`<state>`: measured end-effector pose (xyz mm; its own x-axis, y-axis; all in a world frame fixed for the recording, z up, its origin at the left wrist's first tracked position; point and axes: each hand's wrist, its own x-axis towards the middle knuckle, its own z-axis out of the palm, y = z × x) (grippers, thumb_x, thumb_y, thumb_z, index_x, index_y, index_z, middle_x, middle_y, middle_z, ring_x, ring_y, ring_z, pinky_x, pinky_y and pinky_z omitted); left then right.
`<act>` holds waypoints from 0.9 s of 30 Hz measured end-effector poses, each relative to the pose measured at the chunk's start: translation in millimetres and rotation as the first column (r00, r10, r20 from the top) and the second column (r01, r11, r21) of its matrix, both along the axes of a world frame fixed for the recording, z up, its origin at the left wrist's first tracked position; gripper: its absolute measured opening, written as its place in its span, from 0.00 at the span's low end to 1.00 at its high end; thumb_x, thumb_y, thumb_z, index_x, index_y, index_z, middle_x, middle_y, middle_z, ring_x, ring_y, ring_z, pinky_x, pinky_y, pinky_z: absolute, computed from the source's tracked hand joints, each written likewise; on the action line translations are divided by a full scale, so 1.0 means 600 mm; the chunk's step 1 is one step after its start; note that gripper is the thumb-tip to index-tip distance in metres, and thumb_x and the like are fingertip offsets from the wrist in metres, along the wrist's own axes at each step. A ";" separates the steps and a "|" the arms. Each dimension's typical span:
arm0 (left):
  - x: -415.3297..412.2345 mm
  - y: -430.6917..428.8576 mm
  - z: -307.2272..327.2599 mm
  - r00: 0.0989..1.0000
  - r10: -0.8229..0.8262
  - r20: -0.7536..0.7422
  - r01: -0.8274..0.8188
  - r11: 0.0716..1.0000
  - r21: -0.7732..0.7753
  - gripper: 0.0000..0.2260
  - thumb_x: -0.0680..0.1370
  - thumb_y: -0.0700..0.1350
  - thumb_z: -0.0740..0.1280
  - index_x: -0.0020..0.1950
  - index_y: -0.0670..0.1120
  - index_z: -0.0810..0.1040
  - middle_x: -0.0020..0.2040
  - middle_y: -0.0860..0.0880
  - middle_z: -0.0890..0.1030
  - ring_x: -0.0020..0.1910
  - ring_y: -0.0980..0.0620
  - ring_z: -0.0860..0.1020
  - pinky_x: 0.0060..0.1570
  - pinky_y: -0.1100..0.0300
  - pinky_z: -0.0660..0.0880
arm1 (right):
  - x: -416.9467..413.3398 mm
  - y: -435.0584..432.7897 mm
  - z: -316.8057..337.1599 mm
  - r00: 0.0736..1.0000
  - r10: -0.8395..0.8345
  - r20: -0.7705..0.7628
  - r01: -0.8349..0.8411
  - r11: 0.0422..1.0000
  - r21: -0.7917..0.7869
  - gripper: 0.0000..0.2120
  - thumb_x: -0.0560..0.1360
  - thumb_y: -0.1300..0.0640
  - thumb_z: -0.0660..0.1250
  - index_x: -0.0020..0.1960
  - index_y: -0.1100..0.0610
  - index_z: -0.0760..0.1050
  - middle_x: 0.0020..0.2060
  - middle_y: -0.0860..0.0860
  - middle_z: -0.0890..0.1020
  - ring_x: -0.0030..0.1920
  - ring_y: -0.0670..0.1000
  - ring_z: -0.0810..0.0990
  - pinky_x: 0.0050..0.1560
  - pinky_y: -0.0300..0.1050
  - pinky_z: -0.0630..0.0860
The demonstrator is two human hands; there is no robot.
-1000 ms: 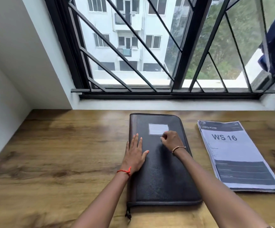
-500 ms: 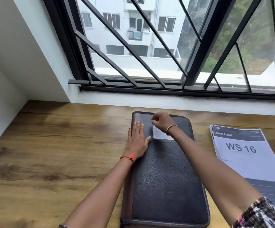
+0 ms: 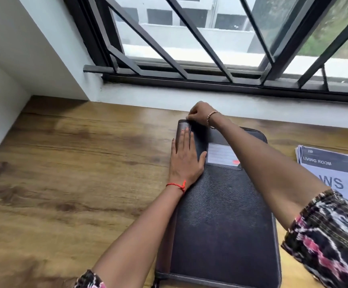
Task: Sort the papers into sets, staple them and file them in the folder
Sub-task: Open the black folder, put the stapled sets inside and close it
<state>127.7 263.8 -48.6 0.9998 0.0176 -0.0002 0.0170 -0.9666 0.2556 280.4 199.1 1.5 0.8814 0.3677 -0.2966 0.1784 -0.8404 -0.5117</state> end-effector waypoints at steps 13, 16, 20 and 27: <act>-0.001 -0.004 -0.005 0.999 0.005 0.035 -0.004 0.999 -0.038 0.33 0.76 0.58 0.46 0.75 0.39 0.56 0.76 0.42 0.55 0.76 0.47 0.53 0.73 0.51 0.49 | 0.078 0.031 0.000 0.895 0.290 -0.340 -0.339 0.936 -0.092 0.05 0.75 0.61 0.66 0.49 0.56 0.79 0.32 0.47 0.76 0.38 0.51 0.75 0.38 0.40 0.76; -0.001 -0.005 -0.005 0.999 0.015 0.042 -0.013 0.999 -0.038 0.33 0.75 0.58 0.46 0.75 0.40 0.56 0.77 0.43 0.54 0.76 0.48 0.52 0.73 0.51 0.49 | 0.086 0.027 -0.005 0.874 0.303 -0.380 -0.354 0.932 -0.072 0.05 0.74 0.62 0.66 0.46 0.55 0.80 0.33 0.48 0.77 0.41 0.52 0.74 0.41 0.42 0.76; 0.001 0.000 -0.002 1.000 0.007 0.020 -0.006 0.999 -0.044 0.35 0.74 0.60 0.42 0.76 0.41 0.52 0.77 0.45 0.50 0.76 0.50 0.48 0.73 0.53 0.44 | 0.092 0.025 -0.005 0.856 0.335 -0.394 -0.393 0.916 -0.076 0.07 0.73 0.63 0.66 0.47 0.53 0.79 0.34 0.48 0.77 0.38 0.51 0.74 0.38 0.41 0.75; 0.003 0.003 0.000 1.000 0.001 0.001 -0.001 0.999 -0.044 0.36 0.73 0.61 0.39 0.77 0.42 0.49 0.78 0.46 0.47 0.76 0.51 0.45 0.72 0.53 0.41 | 0.102 0.025 -0.014 0.850 0.340 -0.402 -0.414 0.903 -0.112 0.09 0.73 0.64 0.65 0.48 0.54 0.81 0.32 0.48 0.77 0.33 0.49 0.72 0.35 0.41 0.72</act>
